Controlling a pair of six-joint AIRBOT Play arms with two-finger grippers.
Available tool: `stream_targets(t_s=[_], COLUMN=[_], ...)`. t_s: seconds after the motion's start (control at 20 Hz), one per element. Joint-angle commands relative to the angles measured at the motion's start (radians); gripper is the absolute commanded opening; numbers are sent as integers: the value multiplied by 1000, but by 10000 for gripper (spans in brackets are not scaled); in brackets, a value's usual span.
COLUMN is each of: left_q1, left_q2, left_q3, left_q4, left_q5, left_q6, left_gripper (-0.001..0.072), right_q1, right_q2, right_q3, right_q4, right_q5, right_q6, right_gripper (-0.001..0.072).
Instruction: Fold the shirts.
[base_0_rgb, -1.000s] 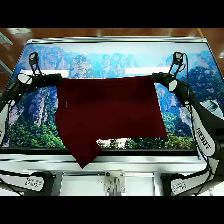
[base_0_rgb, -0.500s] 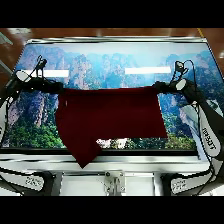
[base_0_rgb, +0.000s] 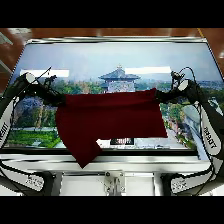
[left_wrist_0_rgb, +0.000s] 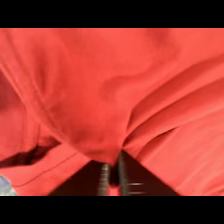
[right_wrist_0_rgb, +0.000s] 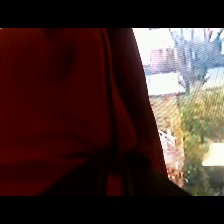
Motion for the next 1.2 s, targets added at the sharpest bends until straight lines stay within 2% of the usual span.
stream_targets(t_s=[0.0, 0.05, 0.2, 0.25, 0.3, 0.35, 0.4, 0.45, 0.5, 0.6, 0.65, 0.85, 1.15], left_q1=[-1, 13, 89, 126, 163, 201, 240, 275, 301, 338, 347, 335, 242], left_q2=[-4, 4, 95, 147, 196, 248, 313, 383, 450, 577, 626, 660, 603], left_q3=[9, 26, 66, 59, 34, -20, -117, -247, -381, -630, -723, -915, -946], left_q4=[8, 8, 9, 9, 9, 8, 6, -19, -54, -109, -115, -178, -265], left_q5=[-56, -93, -200, -246, -292, -327, -333, -316, -282, -188, -138, 0, 167], left_q6=[-45, -45, -36, -20, -10, -5, -3, 2, 21, 70, 74, 89, 87], left_gripper=[426, 461, 464, 524, 630, 703, 702, 702, 702, 702, 701, 700, 691], right_q1=[-2, -7, -60, -95, -143, -204, -279, -357, -423, -513, -531, -511, -440], right_q2=[21, 43, 151, 192, 220, 237, 251, 269, 282, 289, 289, 289, 289], right_q3=[8, 18, 79, 91, 89, 77, 45, 0, -43, -109, -126, -146, -146], right_q4=[-6, -17, -205, -283, -318, -309, -265, -177, -75, 87, 111, 110, 97], right_q5=[42, 67, 217, 308, 407, 507, 587, 609, 605, 608, 606, 551, 481], right_q6=[-5, -26, -39, -42, -72, -121, -153, -156, -162, -207, -209, -208, -204], right_gripper=[516, 583, 580, 576, 568, 568, 571, 604, 647, 647, 647, 647, 643])
